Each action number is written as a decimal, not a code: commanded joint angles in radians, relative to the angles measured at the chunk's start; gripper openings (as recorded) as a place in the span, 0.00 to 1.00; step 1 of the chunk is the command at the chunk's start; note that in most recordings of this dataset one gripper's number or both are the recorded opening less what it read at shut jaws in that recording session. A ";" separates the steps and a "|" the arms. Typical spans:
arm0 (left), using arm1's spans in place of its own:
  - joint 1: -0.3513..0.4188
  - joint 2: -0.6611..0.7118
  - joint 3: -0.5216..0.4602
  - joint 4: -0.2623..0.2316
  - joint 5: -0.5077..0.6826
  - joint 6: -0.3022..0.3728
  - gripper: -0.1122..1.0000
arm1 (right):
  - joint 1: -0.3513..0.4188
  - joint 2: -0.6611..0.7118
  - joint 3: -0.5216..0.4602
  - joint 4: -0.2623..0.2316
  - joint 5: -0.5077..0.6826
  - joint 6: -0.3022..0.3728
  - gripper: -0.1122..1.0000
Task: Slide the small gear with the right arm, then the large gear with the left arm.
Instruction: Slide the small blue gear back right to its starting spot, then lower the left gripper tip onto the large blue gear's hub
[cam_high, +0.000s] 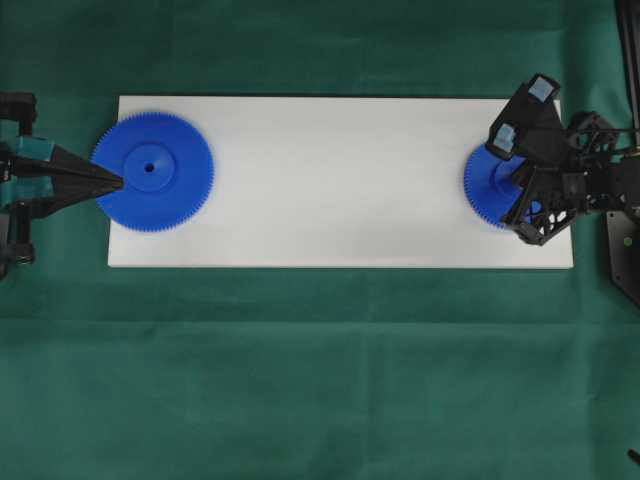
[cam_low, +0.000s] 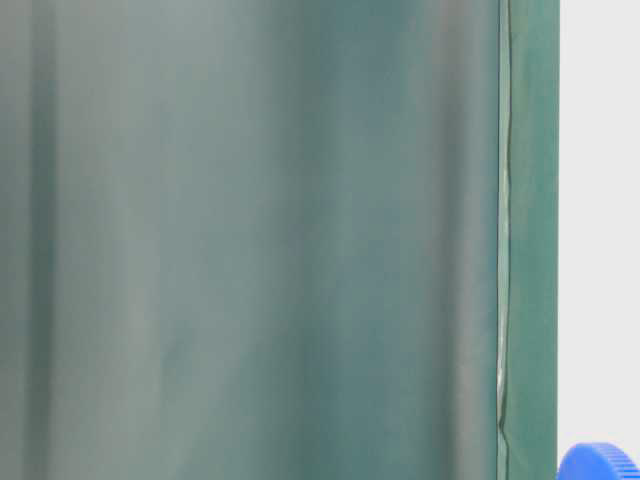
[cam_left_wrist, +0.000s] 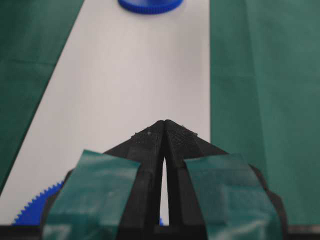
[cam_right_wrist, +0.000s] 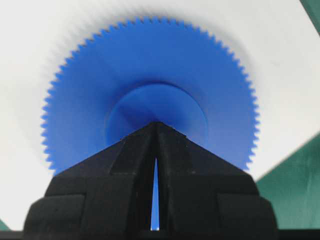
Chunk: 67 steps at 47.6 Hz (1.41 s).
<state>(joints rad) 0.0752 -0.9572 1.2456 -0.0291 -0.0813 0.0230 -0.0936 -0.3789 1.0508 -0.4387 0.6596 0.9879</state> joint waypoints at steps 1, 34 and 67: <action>0.002 0.006 -0.023 -0.002 -0.005 0.000 0.10 | 0.009 -0.011 -0.032 -0.020 -0.015 -0.003 0.55; 0.003 0.006 -0.021 -0.002 0.003 0.000 0.10 | 0.012 -0.115 -0.152 -0.229 0.057 -0.005 0.55; 0.175 0.456 -0.077 0.003 0.086 -0.054 0.10 | 0.012 -0.109 -0.155 -0.235 0.035 -0.003 0.55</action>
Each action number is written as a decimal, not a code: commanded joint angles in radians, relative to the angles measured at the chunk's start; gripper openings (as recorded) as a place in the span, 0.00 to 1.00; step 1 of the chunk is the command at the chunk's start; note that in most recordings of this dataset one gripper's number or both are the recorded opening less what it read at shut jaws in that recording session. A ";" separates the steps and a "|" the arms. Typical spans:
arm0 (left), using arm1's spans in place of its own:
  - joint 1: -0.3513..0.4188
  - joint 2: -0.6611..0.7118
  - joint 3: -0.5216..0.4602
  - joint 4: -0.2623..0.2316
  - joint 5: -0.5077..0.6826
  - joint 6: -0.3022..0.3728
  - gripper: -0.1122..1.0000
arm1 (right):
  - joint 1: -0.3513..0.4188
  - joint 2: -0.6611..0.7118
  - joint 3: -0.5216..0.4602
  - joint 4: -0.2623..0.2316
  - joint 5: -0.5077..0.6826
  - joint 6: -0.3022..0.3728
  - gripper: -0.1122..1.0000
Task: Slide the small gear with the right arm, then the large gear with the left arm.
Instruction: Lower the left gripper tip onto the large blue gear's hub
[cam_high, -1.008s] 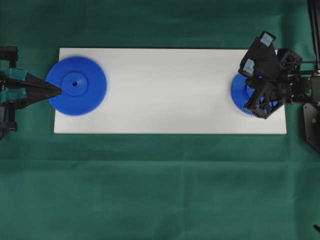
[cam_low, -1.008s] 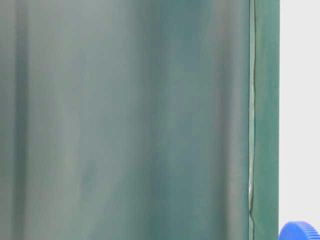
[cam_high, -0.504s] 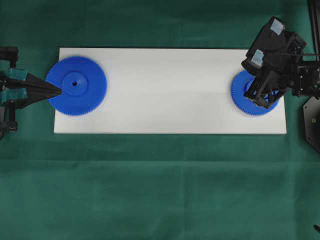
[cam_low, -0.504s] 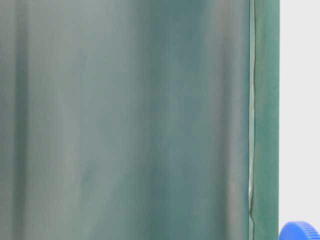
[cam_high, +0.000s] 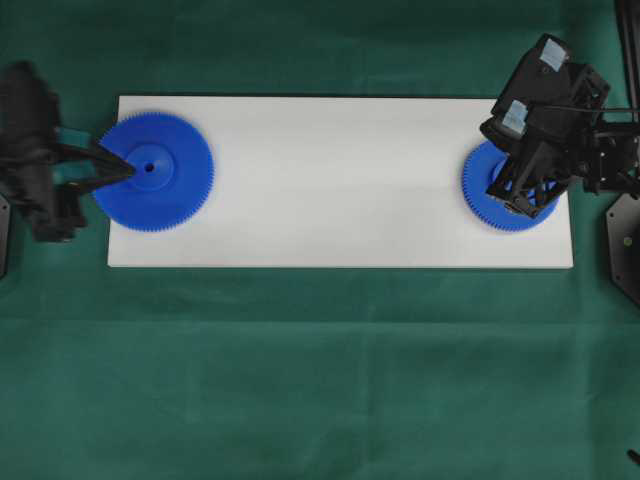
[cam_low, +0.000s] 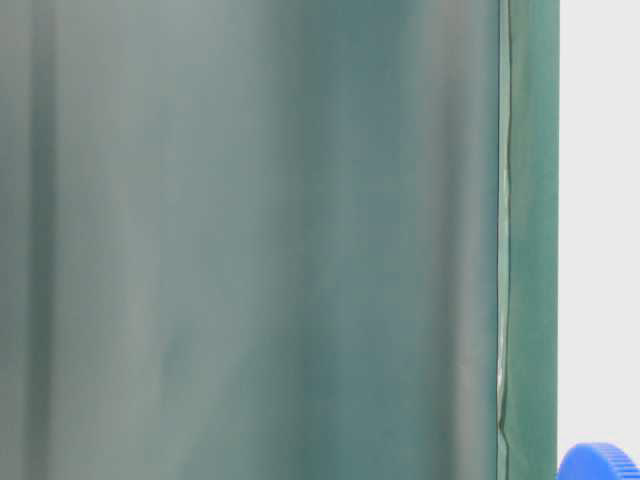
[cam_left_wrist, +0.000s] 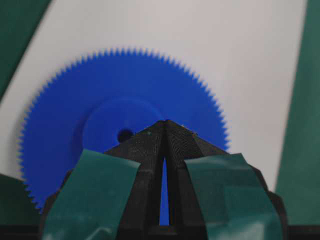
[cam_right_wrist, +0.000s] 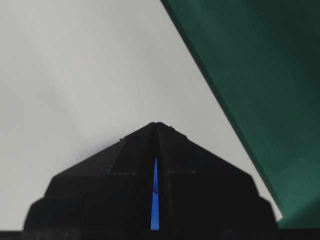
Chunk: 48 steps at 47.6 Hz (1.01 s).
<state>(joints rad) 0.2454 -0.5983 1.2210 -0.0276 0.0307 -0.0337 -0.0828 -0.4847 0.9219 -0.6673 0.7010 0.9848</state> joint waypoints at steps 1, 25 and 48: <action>0.005 0.118 -0.061 0.002 -0.029 0.005 0.10 | 0.002 -0.003 -0.026 -0.006 -0.006 0.000 0.55; 0.091 0.100 -0.009 0.005 -0.040 0.006 0.10 | 0.003 0.000 -0.025 -0.005 -0.020 0.000 0.55; 0.094 0.207 -0.029 0.005 -0.086 0.005 0.10 | 0.003 0.006 -0.026 -0.005 -0.026 0.000 0.55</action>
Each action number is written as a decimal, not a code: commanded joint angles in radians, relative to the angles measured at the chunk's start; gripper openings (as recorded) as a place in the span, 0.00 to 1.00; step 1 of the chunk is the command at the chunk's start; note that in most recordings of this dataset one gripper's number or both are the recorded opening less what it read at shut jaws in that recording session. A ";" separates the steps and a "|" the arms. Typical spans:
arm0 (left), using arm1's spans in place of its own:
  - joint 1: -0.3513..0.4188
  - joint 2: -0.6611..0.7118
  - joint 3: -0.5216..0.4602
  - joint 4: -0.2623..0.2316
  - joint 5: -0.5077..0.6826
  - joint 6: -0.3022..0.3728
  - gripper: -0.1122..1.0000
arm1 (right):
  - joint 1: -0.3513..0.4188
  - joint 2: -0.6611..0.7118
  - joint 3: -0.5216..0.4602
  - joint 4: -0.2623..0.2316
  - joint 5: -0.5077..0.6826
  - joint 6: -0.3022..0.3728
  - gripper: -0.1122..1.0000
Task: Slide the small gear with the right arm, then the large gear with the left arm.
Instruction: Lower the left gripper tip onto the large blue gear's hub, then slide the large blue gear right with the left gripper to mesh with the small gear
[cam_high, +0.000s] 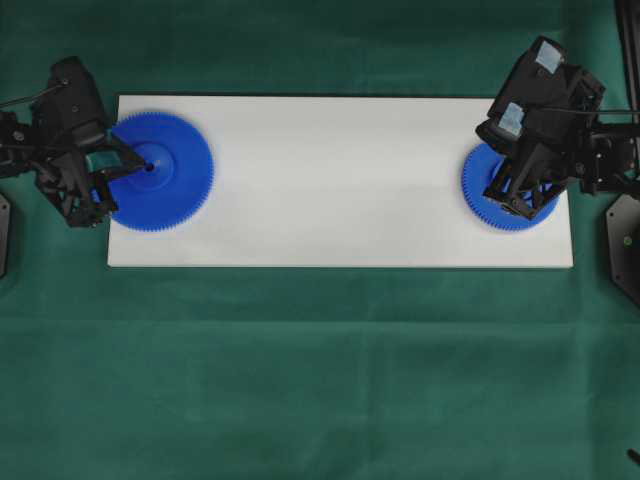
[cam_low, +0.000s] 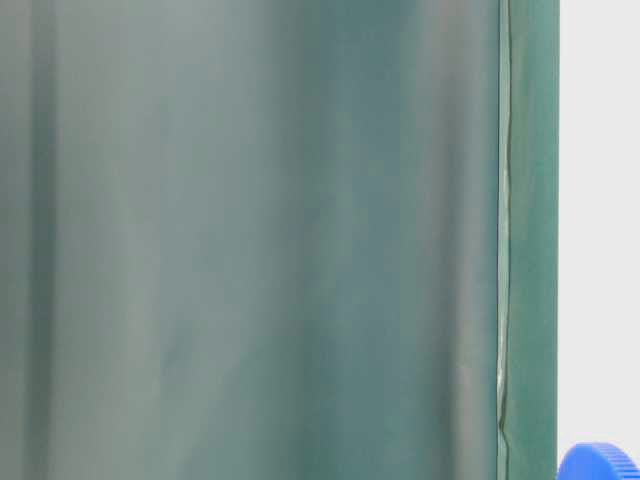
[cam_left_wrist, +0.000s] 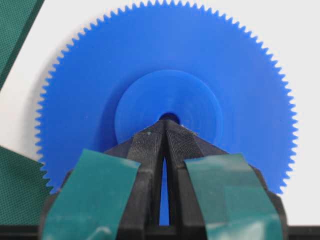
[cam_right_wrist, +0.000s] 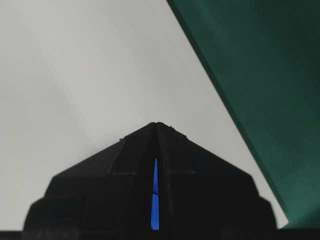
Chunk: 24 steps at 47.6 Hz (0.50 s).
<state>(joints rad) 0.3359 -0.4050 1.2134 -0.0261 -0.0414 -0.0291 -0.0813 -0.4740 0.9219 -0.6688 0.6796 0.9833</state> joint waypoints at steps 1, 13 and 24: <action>0.003 0.020 -0.023 0.003 -0.015 0.000 0.10 | 0.003 -0.005 -0.026 -0.003 -0.005 0.002 0.55; 0.003 0.078 -0.035 0.003 -0.046 0.000 0.10 | 0.003 -0.003 -0.025 -0.003 -0.005 0.002 0.55; 0.003 0.098 -0.034 0.003 -0.038 0.000 0.10 | 0.003 -0.003 -0.023 -0.002 -0.005 0.002 0.55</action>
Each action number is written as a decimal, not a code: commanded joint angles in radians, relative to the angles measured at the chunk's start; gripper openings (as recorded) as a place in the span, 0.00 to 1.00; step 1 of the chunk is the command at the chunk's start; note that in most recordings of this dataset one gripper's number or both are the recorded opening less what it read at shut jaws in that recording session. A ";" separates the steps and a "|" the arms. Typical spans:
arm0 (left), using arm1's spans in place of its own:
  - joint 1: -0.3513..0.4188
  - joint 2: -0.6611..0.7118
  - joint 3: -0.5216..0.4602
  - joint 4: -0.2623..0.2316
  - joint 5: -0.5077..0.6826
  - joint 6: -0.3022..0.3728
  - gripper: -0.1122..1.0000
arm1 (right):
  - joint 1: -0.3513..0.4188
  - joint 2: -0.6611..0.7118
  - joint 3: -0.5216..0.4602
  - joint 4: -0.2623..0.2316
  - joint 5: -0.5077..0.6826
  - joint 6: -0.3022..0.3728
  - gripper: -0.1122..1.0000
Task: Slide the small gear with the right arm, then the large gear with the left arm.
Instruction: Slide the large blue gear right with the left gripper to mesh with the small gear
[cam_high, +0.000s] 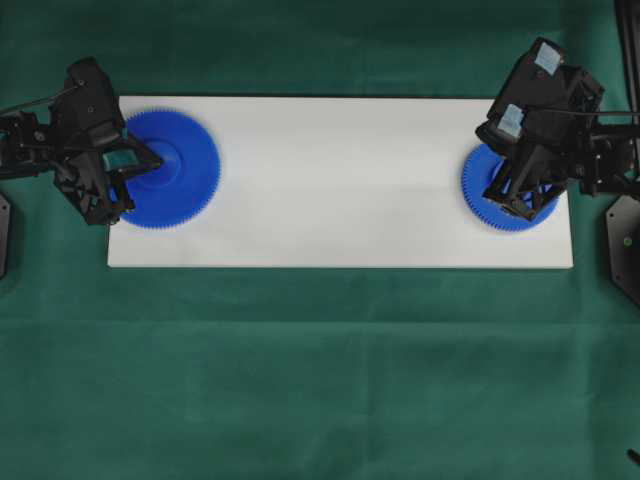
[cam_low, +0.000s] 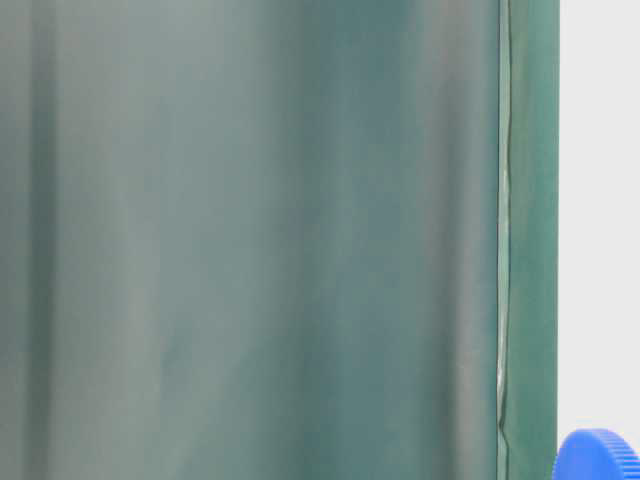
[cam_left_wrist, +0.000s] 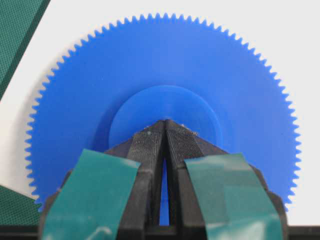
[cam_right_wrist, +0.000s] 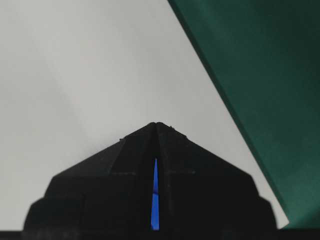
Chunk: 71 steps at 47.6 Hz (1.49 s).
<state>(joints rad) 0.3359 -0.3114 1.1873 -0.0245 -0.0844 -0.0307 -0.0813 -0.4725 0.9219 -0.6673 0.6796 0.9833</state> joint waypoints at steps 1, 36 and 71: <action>0.003 0.003 -0.006 0.002 0.008 0.002 0.10 | 0.003 -0.005 -0.025 -0.003 -0.005 0.002 0.55; -0.067 0.296 -0.100 -0.008 -0.078 -0.023 0.10 | 0.017 -0.005 -0.025 -0.003 -0.005 0.000 0.55; -0.184 0.759 -0.732 -0.006 -0.051 -0.034 0.10 | 0.020 0.000 -0.020 -0.008 -0.005 -0.006 0.55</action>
<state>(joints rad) 0.1764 0.3574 0.4985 -0.0291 -0.1887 -0.0537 -0.0629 -0.4679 0.9219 -0.6688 0.6796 0.9787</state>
